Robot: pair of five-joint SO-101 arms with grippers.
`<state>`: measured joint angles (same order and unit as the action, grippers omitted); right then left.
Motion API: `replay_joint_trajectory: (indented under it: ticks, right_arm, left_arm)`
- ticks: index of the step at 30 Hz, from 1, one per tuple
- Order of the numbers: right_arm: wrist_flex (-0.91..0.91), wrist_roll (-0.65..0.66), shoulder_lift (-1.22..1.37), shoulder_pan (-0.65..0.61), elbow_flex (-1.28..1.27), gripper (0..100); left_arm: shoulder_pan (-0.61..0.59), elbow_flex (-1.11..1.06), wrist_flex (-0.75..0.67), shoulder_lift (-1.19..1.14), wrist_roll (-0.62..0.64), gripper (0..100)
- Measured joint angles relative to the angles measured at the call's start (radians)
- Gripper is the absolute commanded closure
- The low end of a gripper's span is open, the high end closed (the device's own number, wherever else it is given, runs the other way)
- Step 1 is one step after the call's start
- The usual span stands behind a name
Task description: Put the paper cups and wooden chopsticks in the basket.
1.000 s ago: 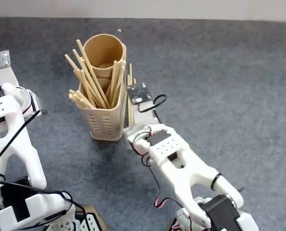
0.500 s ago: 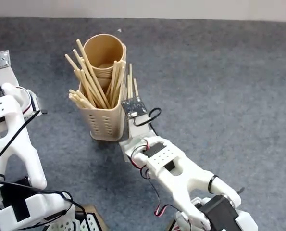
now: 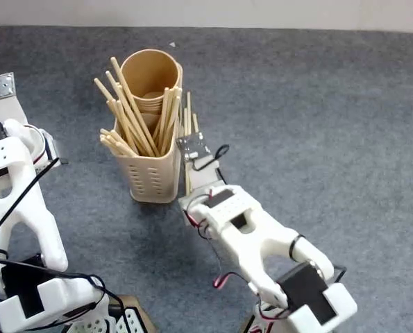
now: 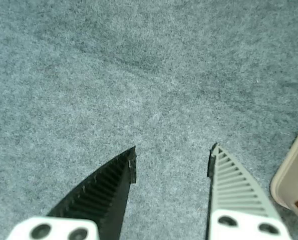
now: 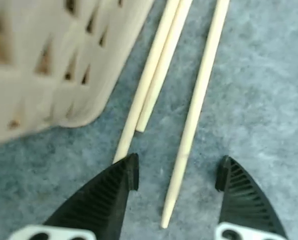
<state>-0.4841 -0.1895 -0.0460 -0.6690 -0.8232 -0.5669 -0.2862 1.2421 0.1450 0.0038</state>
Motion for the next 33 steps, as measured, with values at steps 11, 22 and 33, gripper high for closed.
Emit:
replay_joint_trajectory:
  ticks: [11, 22, 33]
  right_arm:
    - [-0.054, 0.002, 0.103, 0.107, 0.092, 95.7]
    - [-0.072, -0.006, -0.124, -0.051, 0.046, 85.5]
    - [0.084, -0.006, -0.049, -0.077, -0.029, 78.2]
  left_arm:
    - [0.0, 0.0, 0.0, 0.0, 0.0, 75]
    - [0.0, 0.0, 0.0, 0.0, 0.0, 75]
    - [0.0, 0.0, 0.0, 0.0, 0.0, 75]
